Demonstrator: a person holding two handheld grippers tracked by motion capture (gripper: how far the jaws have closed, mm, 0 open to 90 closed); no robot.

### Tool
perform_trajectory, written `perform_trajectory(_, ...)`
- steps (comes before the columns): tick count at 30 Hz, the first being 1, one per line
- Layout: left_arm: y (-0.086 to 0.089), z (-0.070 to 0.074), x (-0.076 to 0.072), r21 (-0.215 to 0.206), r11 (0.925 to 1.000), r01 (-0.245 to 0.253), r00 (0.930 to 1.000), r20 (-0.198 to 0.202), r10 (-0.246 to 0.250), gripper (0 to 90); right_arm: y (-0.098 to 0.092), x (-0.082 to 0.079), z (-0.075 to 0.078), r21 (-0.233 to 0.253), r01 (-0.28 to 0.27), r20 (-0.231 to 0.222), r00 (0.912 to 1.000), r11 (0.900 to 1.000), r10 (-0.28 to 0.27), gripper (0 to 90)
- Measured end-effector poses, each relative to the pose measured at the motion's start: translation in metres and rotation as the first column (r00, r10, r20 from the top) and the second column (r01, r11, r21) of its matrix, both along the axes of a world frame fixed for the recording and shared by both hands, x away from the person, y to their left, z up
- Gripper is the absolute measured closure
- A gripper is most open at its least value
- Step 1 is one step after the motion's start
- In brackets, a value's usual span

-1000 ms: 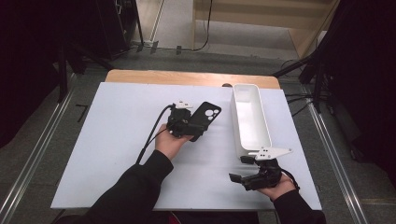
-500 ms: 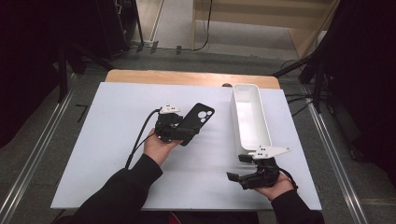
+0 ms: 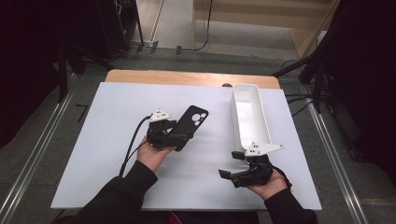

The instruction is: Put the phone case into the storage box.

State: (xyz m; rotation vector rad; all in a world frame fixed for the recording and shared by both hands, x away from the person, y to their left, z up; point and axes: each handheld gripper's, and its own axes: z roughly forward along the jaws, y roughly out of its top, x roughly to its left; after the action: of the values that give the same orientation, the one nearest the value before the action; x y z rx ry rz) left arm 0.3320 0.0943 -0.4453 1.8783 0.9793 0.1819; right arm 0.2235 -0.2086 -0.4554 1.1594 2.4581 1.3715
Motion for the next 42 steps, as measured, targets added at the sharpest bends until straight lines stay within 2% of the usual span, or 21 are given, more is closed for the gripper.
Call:
perform_trajectory(3, 0.003, -0.002, -0.004, -0.005, 1.0000, -0.007, 0.9999, 0.013, 0.007, 14.5, 0.002, 0.003, 0.002, 0.004, 0.014, -0.014, 0.9998, 1.000, -0.014, 11.9)
perform_trajectory(7, 0.003, -0.005, -0.008, 0.000, 1.0000, -0.007, 0.9999, 0.011, 0.007, 14.5, 0.003, 0.008, 0.005, 0.003, 0.025, -0.016, 0.9996, 1.000, -0.025, 11.9)
perform_trajectory(11, 0.004, -0.007, -0.014, 0.002, 0.9999, -0.015, 0.9996, 0.022, 0.015, 14.4, 0.004, 0.013, 0.009, 0.022, 0.043, -0.026, 0.9987, 0.999, -0.043, 11.9)
perform_trajectory(16, 0.004, -0.009, -0.017, -0.006, 0.9993, -0.036, 0.9984, 0.043, 0.036, 14.4, 0.006, 0.019, 0.014, 0.022, 0.053, -0.022, 0.9984, 0.998, -0.052, 11.9)
perform_trajectory(17, 0.004, -0.010, -0.018, -0.014, 0.9991, -0.040, 0.9985, 0.036, 0.041, 14.3, 0.007, 0.020, 0.015, 0.021, 0.055, -0.027, 0.9982, 0.998, -0.055, 11.9)
perform_trajectory(20, 0.003, -0.014, -0.020, 0.000, 0.9985, -0.054, 0.9976, 0.043, 0.054, 14.4, 0.008, 0.025, 0.016, 0.016, 0.064, -0.032, 0.9974, 0.998, -0.064, 11.9)
perform_trajectory(25, 0.003, -0.018, -0.023, -0.031, 0.9967, -0.075, 0.9959, 0.049, 0.077, 14.4, 0.012, 0.034, 0.020, 0.021, 0.077, -0.034, 0.9965, 0.997, -0.077, 12.0)
perform_trajectory(29, 0.002, -0.021, -0.027, -0.025, 0.9960, -0.086, 0.9947, 0.054, 0.087, 14.4, 0.014, 0.041, 0.025, 0.020, 0.092, -0.032, 0.9953, 0.996, -0.091, 12.0)
perform_trajectory(30, 0.002, -0.022, -0.028, -0.014, 0.9963, -0.084, 0.9946, 0.060, 0.085, 14.4, 0.015, 0.043, 0.026, 0.023, 0.095, -0.030, 0.9951, 0.995, -0.094, 12.0)
perform_trajectory(37, -0.001, -0.026, -0.033, -0.021, 0.9962, -0.085, 0.9944, 0.061, 0.086, 14.4, 0.021, 0.052, 0.031, 0.029, 0.108, -0.033, 0.9937, 0.994, -0.107, 12.2)
perform_trajectory(39, -0.004, -0.027, -0.037, -0.015, 0.9960, -0.088, 0.9922, 0.087, 0.089, 14.4, 0.025, 0.057, 0.031, 0.030, 0.110, -0.034, 0.9935, 0.994, -0.109, 12.2)
perform_trajectory(42, -0.005, -0.029, -0.040, -0.029, 0.9955, -0.091, 0.9920, 0.085, 0.093, 14.3, 0.029, 0.061, 0.032, 0.033, 0.118, -0.039, 0.9925, 0.993, -0.116, 12.2)
